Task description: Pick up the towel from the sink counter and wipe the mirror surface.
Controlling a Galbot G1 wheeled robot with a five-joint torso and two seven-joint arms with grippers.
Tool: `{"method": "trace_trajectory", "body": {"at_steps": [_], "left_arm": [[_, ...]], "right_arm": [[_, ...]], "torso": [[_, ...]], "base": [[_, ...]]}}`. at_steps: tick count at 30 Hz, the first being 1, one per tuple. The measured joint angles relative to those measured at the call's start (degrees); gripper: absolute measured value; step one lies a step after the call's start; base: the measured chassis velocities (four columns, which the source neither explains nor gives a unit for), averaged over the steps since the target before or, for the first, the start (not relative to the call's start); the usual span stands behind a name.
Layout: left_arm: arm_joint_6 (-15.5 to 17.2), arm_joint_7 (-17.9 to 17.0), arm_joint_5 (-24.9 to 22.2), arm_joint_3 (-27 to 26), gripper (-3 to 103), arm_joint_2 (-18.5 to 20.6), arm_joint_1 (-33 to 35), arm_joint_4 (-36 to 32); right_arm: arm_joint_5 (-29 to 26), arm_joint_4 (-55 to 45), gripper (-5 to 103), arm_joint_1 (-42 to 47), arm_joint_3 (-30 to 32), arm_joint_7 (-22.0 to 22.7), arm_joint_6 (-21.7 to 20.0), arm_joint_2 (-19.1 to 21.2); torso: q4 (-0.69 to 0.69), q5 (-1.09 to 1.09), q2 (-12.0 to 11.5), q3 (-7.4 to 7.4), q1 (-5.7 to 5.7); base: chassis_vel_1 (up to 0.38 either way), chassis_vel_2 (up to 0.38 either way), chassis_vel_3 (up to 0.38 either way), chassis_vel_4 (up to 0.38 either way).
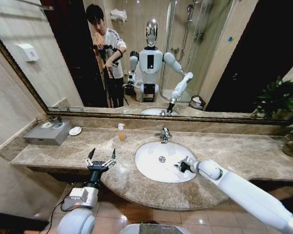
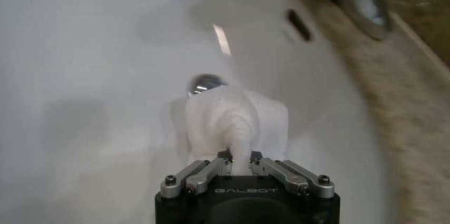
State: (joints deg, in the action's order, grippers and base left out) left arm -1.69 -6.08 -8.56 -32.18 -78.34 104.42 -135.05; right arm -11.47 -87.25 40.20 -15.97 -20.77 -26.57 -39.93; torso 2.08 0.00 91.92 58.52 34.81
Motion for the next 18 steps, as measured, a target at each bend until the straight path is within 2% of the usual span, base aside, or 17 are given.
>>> {"method": "trace_trajectory", "body": {"at_steps": [1,4,7,10,18], "left_arm": [[0.0,0.0,0.0,0.0,100,0.0,0.0,0.0],[0.0,0.0,0.0,0.0,100,0.0,0.0,0.0],[0.0,0.0,0.0,0.0,100,0.0,0.0,0.0],[0.0,0.0,0.0,0.0,100,0.0,0.0,0.0],[0.0,0.0,0.0,0.0,100,0.0,0.0,0.0]], "right_arm": [[0.0,0.0,9,0.0,0.0,0.0,0.0,0.0],[2.3,5.5,9,-1.6,0.5,0.9,3.4,-1.6],[2.5,5.3,9,-0.9,0.7,1.1,4.0,-1.4],[1.8,1.4,9,2.6,0.0,1.5,3.8,0.5],[0.0,-6.5,9,7.5,-1.2,2.0,2.3,2.9]], "torso": [[0.0,0.0,0.0,0.0,0.0],[0.01,0.01,0.0,0.0,0.0],[0.02,-0.01,0.0,0.0,0.01],[-0.04,0.0,0.0,0.0,0.0],[-0.02,-0.02,0.0,-0.01,0.0]], "base": [[0.0,0.0,0.0,0.0],[0.0,0.0,0.0,0.0],[0.0,0.0,0.0,0.0],[0.0,0.0,0.0,0.0],[0.0,0.0,0.0,0.0]]}}
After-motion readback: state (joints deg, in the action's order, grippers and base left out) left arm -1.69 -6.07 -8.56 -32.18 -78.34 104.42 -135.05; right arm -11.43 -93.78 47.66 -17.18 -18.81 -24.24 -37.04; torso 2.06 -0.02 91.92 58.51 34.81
